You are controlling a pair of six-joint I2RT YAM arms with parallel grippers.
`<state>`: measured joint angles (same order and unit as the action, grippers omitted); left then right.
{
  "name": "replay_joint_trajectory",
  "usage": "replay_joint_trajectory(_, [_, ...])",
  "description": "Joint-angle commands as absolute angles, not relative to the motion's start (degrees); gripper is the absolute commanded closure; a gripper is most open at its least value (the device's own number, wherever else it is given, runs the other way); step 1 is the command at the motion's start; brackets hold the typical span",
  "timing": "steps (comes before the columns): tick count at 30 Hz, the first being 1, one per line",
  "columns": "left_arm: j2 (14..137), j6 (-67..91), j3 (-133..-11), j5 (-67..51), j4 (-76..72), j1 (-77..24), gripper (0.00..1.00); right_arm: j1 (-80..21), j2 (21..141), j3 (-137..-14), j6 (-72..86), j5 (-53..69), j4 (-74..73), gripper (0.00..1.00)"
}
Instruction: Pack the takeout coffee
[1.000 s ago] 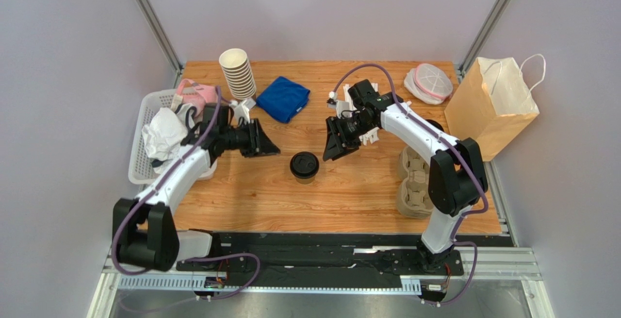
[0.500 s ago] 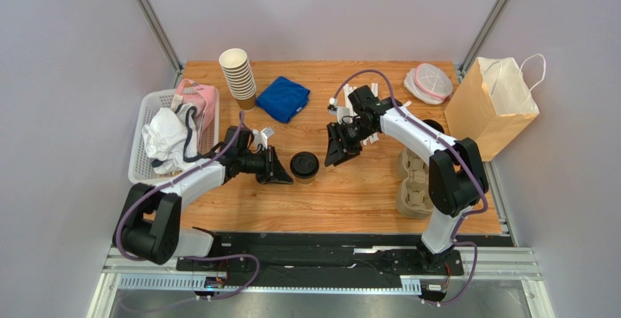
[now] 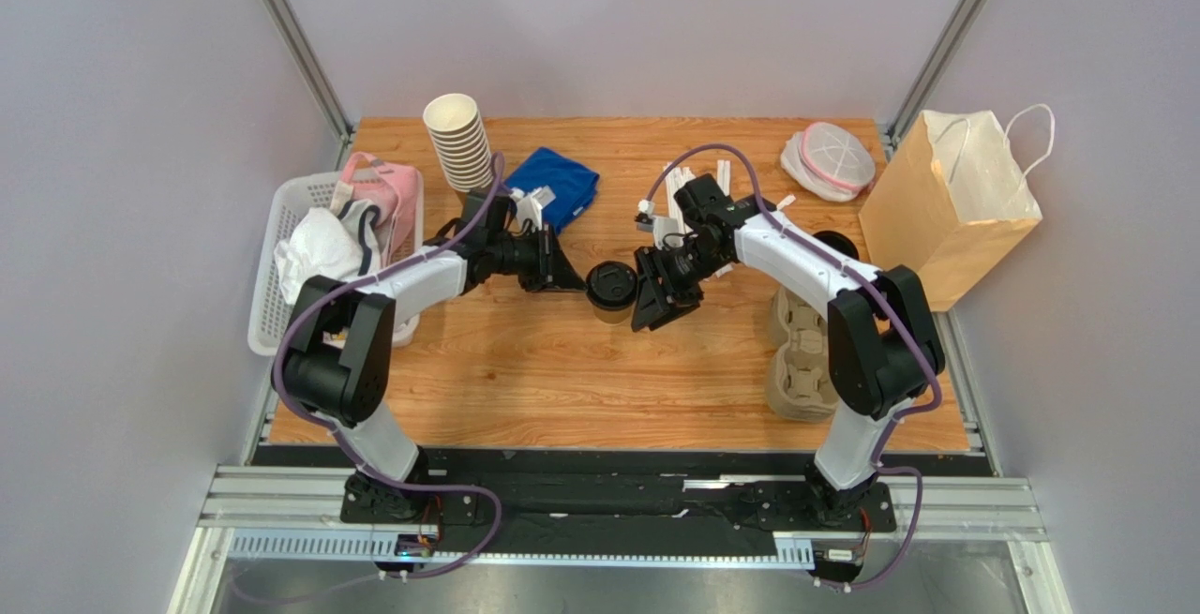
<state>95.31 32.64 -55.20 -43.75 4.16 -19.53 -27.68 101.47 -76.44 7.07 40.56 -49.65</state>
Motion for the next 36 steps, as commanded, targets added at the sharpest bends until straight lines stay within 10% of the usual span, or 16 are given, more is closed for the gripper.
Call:
replay_joint_trajectory(1, [98.43,29.18,-60.2,-42.1,0.8,-19.69,0.83,-26.55,99.05,-76.03,6.15,40.25,-47.11,0.53])
replay_joint_trajectory(15, [86.66,28.74,-47.55,-47.64,1.58,-18.36,0.71,-24.87,100.45,-71.81,12.65,40.17,-37.45,0.5])
replay_joint_trajectory(36, [105.81,28.74,-63.71,-43.16,-3.69,-21.01,0.72,-23.2,113.54,-83.84,16.26,39.99,-31.55,0.55])
